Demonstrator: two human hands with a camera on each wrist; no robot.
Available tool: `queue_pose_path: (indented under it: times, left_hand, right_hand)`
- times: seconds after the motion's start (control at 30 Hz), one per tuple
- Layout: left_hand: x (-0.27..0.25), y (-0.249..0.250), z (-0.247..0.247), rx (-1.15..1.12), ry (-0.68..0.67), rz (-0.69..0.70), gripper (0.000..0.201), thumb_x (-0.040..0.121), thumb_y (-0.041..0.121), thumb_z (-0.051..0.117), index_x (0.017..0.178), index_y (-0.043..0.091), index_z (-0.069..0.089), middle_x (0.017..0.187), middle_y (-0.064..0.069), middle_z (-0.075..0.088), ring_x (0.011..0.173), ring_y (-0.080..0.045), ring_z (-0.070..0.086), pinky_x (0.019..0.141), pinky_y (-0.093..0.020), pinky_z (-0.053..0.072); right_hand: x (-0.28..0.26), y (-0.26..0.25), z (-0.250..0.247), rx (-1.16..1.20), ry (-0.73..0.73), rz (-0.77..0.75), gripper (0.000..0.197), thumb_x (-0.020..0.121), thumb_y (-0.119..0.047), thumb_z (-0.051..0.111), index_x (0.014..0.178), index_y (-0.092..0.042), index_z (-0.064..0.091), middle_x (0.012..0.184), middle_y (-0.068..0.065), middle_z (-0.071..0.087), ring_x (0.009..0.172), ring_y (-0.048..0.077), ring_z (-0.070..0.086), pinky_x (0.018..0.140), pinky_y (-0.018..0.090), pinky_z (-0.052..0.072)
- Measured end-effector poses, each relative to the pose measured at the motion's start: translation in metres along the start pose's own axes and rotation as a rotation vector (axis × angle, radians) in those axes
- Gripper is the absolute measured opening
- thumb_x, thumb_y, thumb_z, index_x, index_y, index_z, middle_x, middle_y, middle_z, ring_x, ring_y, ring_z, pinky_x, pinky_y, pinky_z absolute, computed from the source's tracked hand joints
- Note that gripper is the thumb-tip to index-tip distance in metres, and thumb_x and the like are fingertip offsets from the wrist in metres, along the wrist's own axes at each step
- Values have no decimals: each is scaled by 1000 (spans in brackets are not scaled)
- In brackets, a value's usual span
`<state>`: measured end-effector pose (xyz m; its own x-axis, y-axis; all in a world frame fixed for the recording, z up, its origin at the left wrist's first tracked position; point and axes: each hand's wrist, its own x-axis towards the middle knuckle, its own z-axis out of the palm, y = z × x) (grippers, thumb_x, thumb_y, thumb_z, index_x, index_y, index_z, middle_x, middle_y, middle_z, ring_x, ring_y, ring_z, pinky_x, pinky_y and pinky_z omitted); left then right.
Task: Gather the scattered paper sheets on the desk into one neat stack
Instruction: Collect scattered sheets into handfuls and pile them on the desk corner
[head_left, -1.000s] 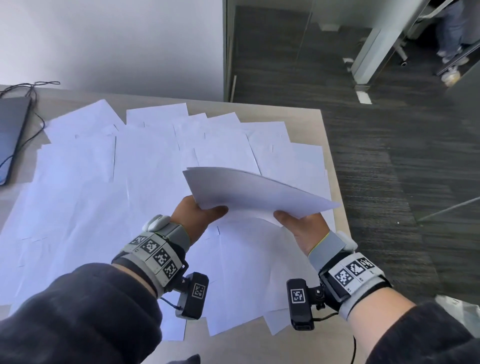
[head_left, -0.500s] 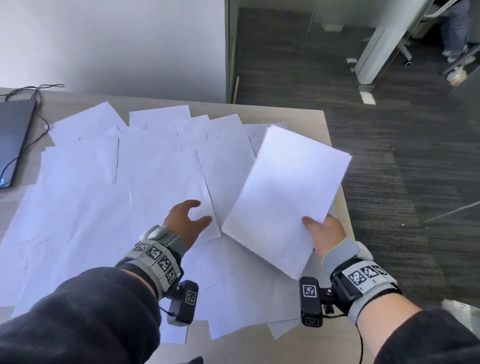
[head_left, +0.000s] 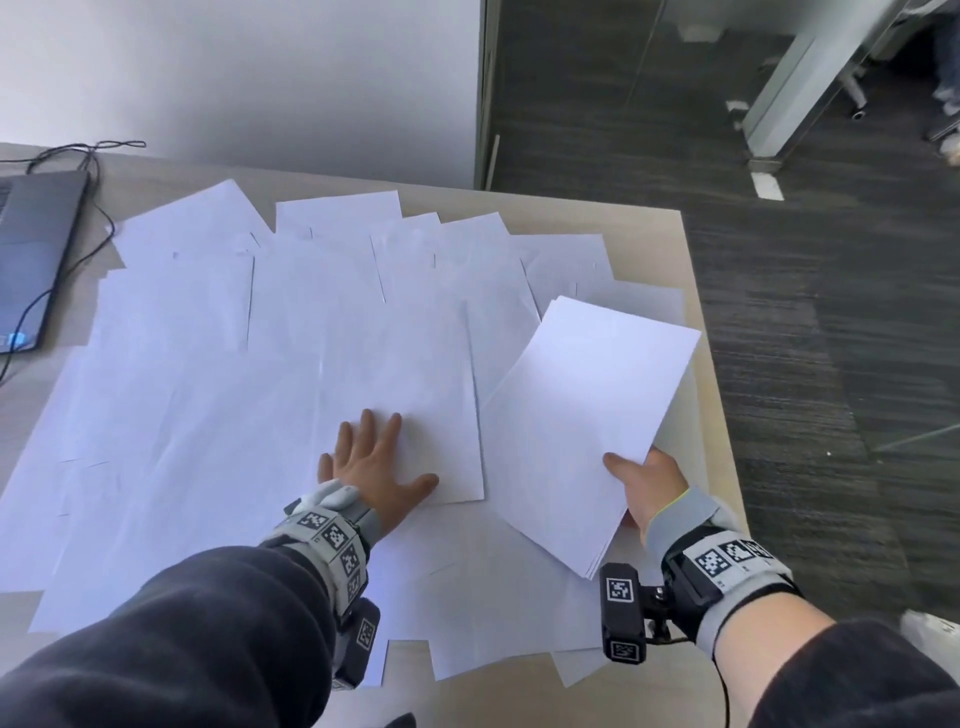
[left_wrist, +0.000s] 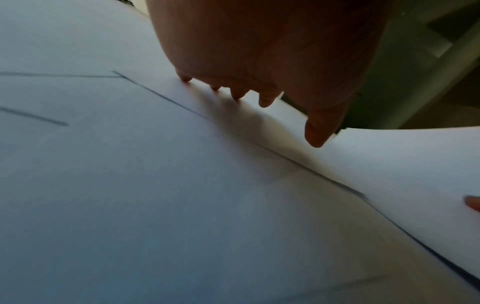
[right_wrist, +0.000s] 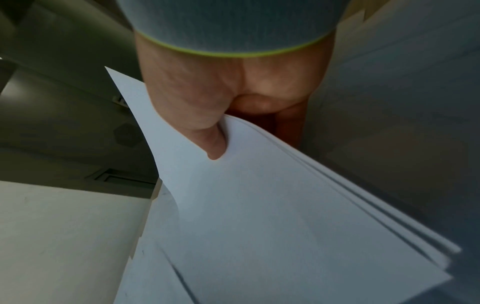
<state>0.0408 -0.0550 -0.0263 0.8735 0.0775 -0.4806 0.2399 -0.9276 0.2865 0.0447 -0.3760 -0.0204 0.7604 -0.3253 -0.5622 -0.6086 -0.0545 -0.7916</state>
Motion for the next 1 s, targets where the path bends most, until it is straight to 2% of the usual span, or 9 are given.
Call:
queue_pose_path:
  times: [0.1,0.23,0.4,0.53,0.6,0.7,0.8,0.87,1.0]
  left_hand:
    - [-6,5,7,27,-36,100,94,88,69,47,158,43,-10,167,9,-23,153,-18,-24,126,-46,-6]
    - [-11,19,13,75,-89,217,93,87,66,48,157,46,-10,165,12,-26,152,-15,-27,125,-43,-10]
    - [-12,46,19,119,-139,323,93,87,64,48,156,47,-11,163,14,-28,150,-15,-29,125,-43,-11]
    - [-12,61,24,121,-156,413,89,88,63,47,157,48,-8,167,16,-19,153,-12,-24,126,-39,-8]
    - [-11,66,23,70,-145,435,84,91,62,47,158,47,-2,168,18,-12,154,-9,-18,126,-37,-3]
    - [1,68,14,6,-92,371,76,96,62,43,159,44,3,168,19,-11,155,-8,-15,125,-38,2]
    - [17,65,2,22,-42,286,75,99,53,42,159,41,-1,168,16,-15,155,-14,-17,125,-42,1]
    - [29,66,-3,59,-46,269,76,99,48,43,160,40,-2,169,14,-15,156,-17,-16,126,-44,2]
    - [48,66,-10,130,-7,221,76,95,55,44,158,42,4,170,11,1,157,-23,-7,124,-49,11]
  right_hand:
    - [-5,-1,12,-26,-73,24,19,90,-3,60,86,-20,70,94,5,73,90,29,69,87,45,55]
    - [-15,-6,27,-10,-171,34,16,93,-2,57,96,-14,68,92,0,70,84,19,67,72,30,52]
    - [-11,-1,39,-102,-173,6,10,93,-24,62,93,-18,71,94,0,75,92,22,70,91,39,53]
    - [-7,1,41,-131,-216,-1,11,85,-16,71,96,-17,73,95,3,77,91,24,72,93,46,55]
    - [-1,2,36,-180,-161,6,9,84,-15,71,91,-19,73,92,4,76,88,28,72,90,48,55]
    - [8,-1,17,-153,-37,-5,8,85,-14,67,90,-20,70,94,5,74,90,31,69,92,48,54]
    - [18,-6,-10,-63,124,-2,13,88,-5,61,95,-16,66,97,8,70,88,30,64,87,38,51]
    - [26,-8,-31,-31,245,5,16,89,-3,58,96,-15,65,99,13,69,84,29,62,83,37,49]
    - [32,-9,-63,-55,378,35,19,89,-1,54,99,-13,63,87,10,63,78,27,56,75,31,41]
